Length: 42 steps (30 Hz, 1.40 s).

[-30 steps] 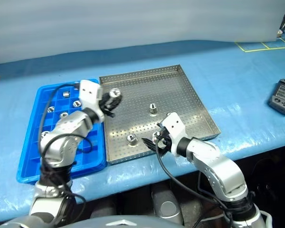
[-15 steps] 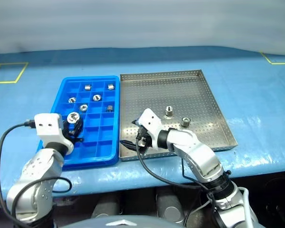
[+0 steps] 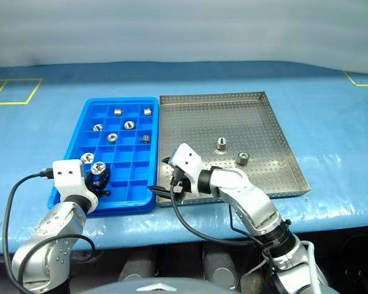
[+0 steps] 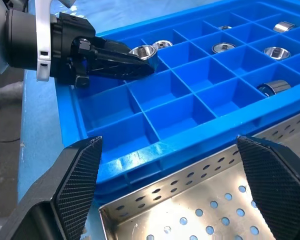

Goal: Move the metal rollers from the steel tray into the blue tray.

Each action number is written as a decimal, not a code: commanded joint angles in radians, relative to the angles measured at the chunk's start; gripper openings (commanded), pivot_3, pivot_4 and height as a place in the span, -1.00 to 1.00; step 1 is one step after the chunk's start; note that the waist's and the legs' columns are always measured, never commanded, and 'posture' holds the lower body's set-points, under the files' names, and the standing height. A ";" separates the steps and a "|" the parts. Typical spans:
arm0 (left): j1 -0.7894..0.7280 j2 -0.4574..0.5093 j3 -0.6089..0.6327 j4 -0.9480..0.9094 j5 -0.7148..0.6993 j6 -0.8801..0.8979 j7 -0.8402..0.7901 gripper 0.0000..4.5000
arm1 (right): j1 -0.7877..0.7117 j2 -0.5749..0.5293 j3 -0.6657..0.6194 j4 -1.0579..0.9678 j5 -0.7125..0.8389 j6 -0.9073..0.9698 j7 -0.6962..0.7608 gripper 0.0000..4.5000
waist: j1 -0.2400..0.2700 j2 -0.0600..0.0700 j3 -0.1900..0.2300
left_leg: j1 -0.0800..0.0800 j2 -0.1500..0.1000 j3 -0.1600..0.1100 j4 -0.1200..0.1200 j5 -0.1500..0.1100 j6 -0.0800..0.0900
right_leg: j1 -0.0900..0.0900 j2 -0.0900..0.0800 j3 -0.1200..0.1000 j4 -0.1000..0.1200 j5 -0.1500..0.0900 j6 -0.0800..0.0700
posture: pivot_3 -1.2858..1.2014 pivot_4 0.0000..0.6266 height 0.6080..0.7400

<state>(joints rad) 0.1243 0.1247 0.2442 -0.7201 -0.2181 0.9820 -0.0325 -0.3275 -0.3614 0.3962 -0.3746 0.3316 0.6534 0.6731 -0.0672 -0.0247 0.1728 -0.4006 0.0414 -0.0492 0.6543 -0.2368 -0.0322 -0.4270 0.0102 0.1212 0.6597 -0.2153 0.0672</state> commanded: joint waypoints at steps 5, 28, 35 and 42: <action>-0.086 0.019 0.001 0.038 -0.033 0.034 -0.032 0.76 | 0.056 -0.028 -0.121 -0.095 0.007 0.010 -0.062 1.00 | -0.004 0.000 0.000 | 0.000 0.000 0.000 0.000 0.000 0.000 | 0.000 0.000 0.000 0.000 0.000 0.000 | -0.03 -0.52 1.00; -0.460 0.263 -0.166 0.108 -0.282 -0.011 -0.410 0.99 | 0.248 -0.103 -0.330 -0.274 0.056 0.075 -0.168 1.00 | -0.101 0.000 0.000 | -0.001 0.000 0.000 -0.001 0.001 -0.001 | -0.001 0.000 0.001 0.000 0.003 0.005 | -0.11 -0.52 1.00; -0.608 0.456 -0.410 0.303 -0.238 -0.087 -0.686 0.99 | 0.285 -0.110 -0.351 -0.292 0.061 0.077 -0.192 1.00 | -0.137 0.000 0.000 | 0.000 -0.001 0.001 -0.001 0.001 -0.001 | -0.001 0.000 0.002 0.000 0.000 0.001 | -0.14 -0.52 1.00; -0.694 0.531 -0.615 0.472 -0.159 -0.157 -0.887 0.99 | 0.329 -0.096 -0.355 -0.322 0.065 0.077 -0.229 1.00 | -0.160 0.000 0.000 | 0.000 -0.001 0.000 -0.004 0.001 -0.001 | -0.002 0.000 0.001 0.000 0.000 0.000 | -0.17 -0.52 1.00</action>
<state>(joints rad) -0.5419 0.6422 -0.3449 -0.2562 -0.3948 0.8548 -0.8754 -0.0020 -0.4619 0.0626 -0.6497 0.3857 0.7322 0.4541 -0.2277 -0.0246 0.1732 -0.4012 0.0408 -0.0489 0.6503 -0.2357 -0.0333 -0.4290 0.0102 0.1226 0.6594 -0.2155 0.0674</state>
